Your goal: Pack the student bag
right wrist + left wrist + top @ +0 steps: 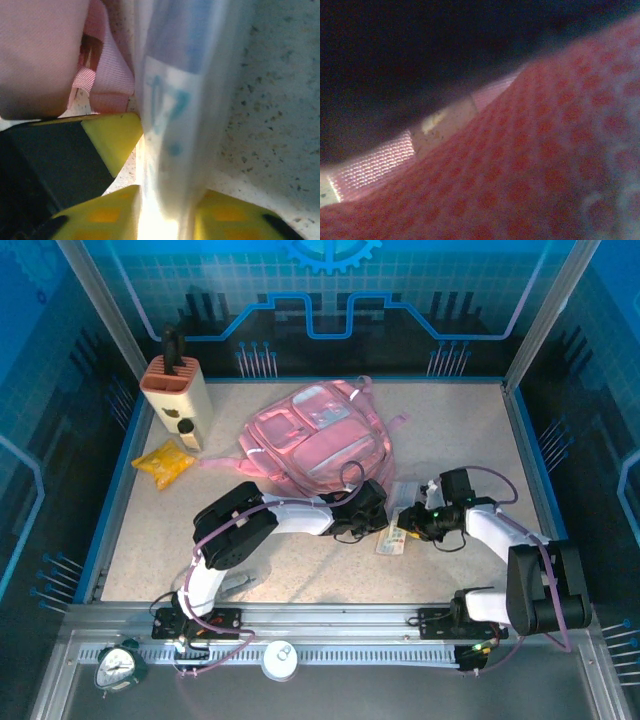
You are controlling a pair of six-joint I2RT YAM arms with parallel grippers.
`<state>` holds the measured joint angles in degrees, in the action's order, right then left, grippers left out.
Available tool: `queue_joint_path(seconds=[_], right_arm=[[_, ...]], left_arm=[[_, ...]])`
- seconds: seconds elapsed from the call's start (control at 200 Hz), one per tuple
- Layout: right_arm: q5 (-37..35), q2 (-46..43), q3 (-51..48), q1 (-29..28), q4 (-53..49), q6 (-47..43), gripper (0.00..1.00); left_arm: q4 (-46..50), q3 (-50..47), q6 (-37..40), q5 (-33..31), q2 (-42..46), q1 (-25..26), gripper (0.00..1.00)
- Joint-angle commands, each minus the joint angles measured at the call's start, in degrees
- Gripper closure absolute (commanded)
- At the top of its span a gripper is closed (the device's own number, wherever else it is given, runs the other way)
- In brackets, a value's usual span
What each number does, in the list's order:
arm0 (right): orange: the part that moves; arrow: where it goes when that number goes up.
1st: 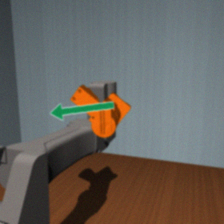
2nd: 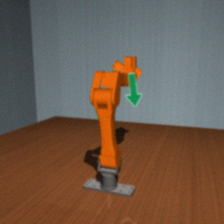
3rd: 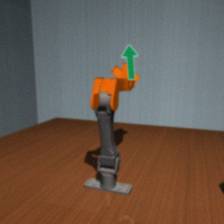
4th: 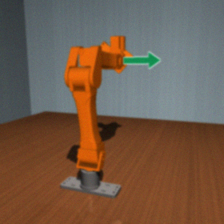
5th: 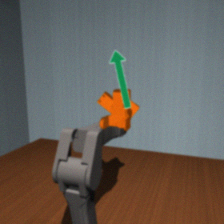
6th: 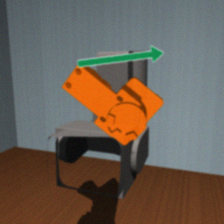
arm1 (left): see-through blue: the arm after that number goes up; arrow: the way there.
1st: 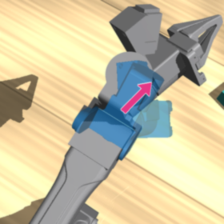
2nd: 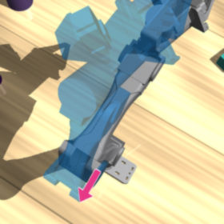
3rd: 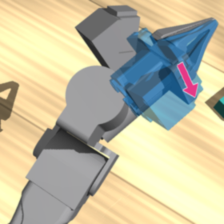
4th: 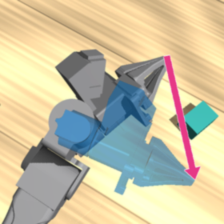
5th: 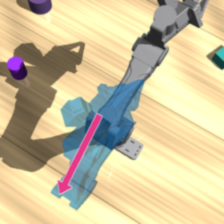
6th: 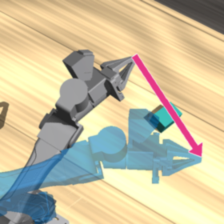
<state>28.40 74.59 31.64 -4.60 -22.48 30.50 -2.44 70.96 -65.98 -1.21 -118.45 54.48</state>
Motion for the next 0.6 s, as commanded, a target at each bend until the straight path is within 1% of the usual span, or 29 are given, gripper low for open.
queue_joint_path(seconds=[0.0,0.085,0.175,0.21,0.28,0.35,0.4,0.465,0.515,0.595], right_arm=[[3.05,-0.18,-0.53,1.29,0.56,-0.35,0.78],[3.23,-2.09,-0.04,2.37,-0.62,-0.67,0.82],[3.12,-4.64,0.24,3.32,-2.03,-1.29,0.93],[3.28,-5.38,0.42,3.93,-2.75,-1.47,0.95],[4.37,-7.12,1.02,5.79,-4.73,-1.95,1.00],[3.41,-9.78,1.97,7.56,-7.35,-2.78,1.00],[1.69,-11.84,2.74,8.28,-9.31,-3.23,1.00],[1.09,-14.14,3.59,8.99,-10.58,-3.06,1.00],[1.64,-15.35,4.28,9.26,-11.06,-2.66,1.00],[2.69,-16.11,5.91,9.34,-12.05,-2.31,1.00]], left_arm=[[6.13,-0.56,1.47,-1.05,-0.56,-0.71,0.90],[6.91,-0.64,3.11,-1.83,1.10,-0.69,0.87],[6.76,-1.13,4.55,-1.92,2.66,-0.51,0.86],[6.37,-1.29,5.33,-0.95,3.32,-0.45,0.85],[5.01,-1.93,8.33,1.76,5.87,-0.51,0.81],[1.80,-4.32,12.38,3.83,10.38,-0.42,0.73],[1.39,-5.62,16.37,4.15,13.84,-0.51,0.67],[5.46,-5.04,22.80,2.74,17.69,-1.06,0.62],[10.68,-3.68,29.02,-0.11,20.08,-1.35,0.60],[18.96,-0.50,38.67,-6.67,22.30,-2.12,0.56]])
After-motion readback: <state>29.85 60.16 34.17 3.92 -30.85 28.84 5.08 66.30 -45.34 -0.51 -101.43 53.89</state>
